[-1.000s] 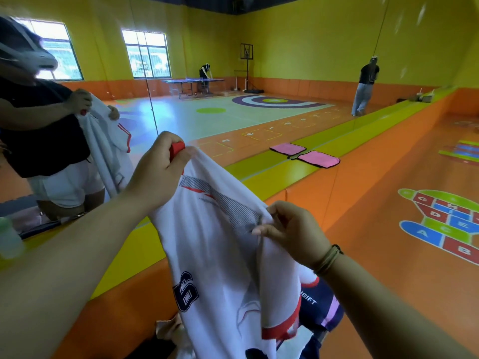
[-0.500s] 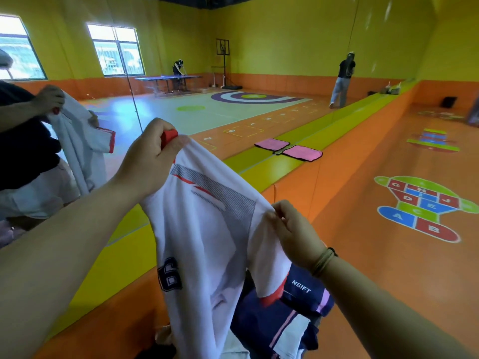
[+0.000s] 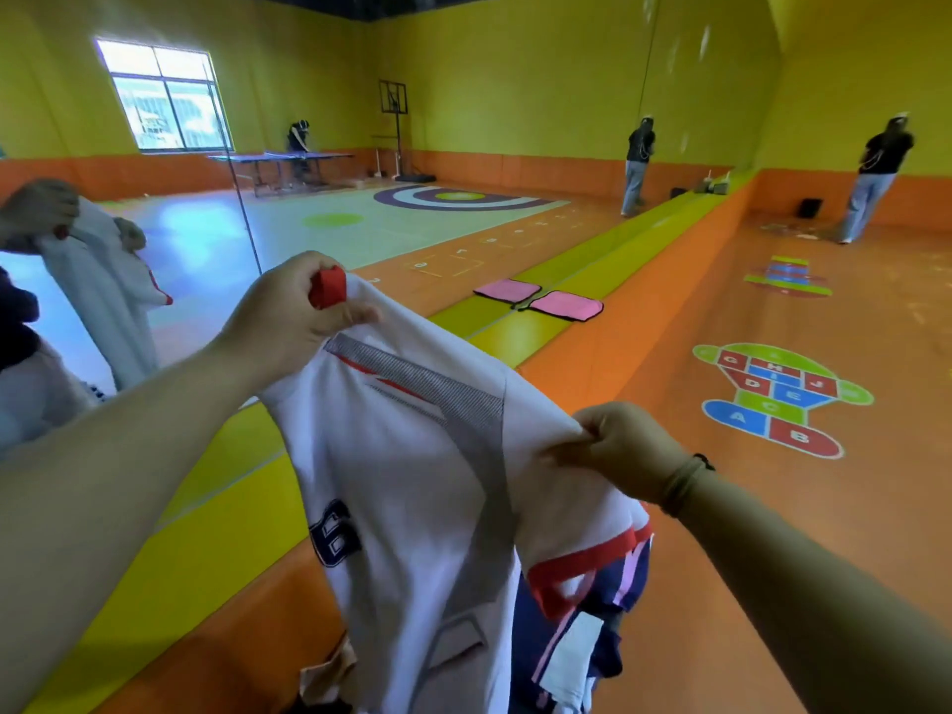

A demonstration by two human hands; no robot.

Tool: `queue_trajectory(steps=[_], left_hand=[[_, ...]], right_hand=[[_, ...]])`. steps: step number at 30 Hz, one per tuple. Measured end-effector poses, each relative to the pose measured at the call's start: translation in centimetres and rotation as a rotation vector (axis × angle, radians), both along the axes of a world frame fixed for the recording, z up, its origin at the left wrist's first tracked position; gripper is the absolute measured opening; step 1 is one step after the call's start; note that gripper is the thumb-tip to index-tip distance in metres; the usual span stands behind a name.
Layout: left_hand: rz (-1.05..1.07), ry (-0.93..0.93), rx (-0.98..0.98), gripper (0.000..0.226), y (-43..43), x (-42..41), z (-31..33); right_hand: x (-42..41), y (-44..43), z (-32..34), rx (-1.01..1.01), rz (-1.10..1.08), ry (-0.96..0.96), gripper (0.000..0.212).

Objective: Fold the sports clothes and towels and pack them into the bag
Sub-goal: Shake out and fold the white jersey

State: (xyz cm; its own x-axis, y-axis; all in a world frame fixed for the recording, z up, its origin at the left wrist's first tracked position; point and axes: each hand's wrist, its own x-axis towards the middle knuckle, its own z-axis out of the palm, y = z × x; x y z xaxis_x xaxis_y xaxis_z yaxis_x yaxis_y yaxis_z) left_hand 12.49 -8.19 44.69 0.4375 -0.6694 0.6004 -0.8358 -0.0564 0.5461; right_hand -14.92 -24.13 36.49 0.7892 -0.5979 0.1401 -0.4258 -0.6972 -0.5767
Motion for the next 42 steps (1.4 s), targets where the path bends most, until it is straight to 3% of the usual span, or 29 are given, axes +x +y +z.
queue_trajectory(steps=[5,9,12,15,19,21,26,31,34,38,42], left_hand=[[-0.020,-0.039,0.125,0.038,-0.1,0.1,1.3],[-0.091,-0.116,0.251,0.027,-0.8,0.6,2.6],[-0.129,-0.165,0.341,0.026,-1.8,1.0,3.2],[-0.120,-0.209,0.342,0.028,-2.6,1.1,4.2],[-0.103,-0.233,0.335,0.017,-3.7,1.2,6.2],[-0.118,-0.137,0.348,0.017,-4.5,1.2,6.9],[-0.203,0.341,0.230,0.016,-7.4,-0.2,7.9],[-0.219,0.411,0.159,0.011,-12.1,-0.8,7.6],[-0.190,0.403,0.135,0.010,-16.3,-1.3,6.7],[-0.165,0.402,0.061,0.007,-23.4,-2.0,5.2],[-0.135,0.278,-0.134,0.011,-29.9,-2.7,6.0]], right_hand=[[-2.0,-0.5,2.5,-0.007,-0.071,0.054,0.017],[-3.2,-0.4,4.4,-0.217,-0.162,0.191,0.008],[-3.4,-0.7,5.4,-0.367,-0.270,0.390,0.026],[-3.9,-0.5,6.6,-0.233,-0.290,0.323,0.011],[-4.4,-0.3,7.9,0.066,-0.310,0.169,0.017],[-4.4,-0.8,8.4,0.175,-0.315,0.119,0.018],[-4.4,-3.5,9.3,0.387,-0.365,-0.051,0.016],[-4.5,-8.8,8.1,0.430,-0.398,-0.129,0.023],[-4.0,-13.7,6.6,0.298,-0.440,-0.120,0.035],[-3.2,-21.0,5.7,-0.019,-0.480,-0.115,0.031],[-2.8,-27.8,6.7,-0.250,-0.553,-0.295,0.020]])
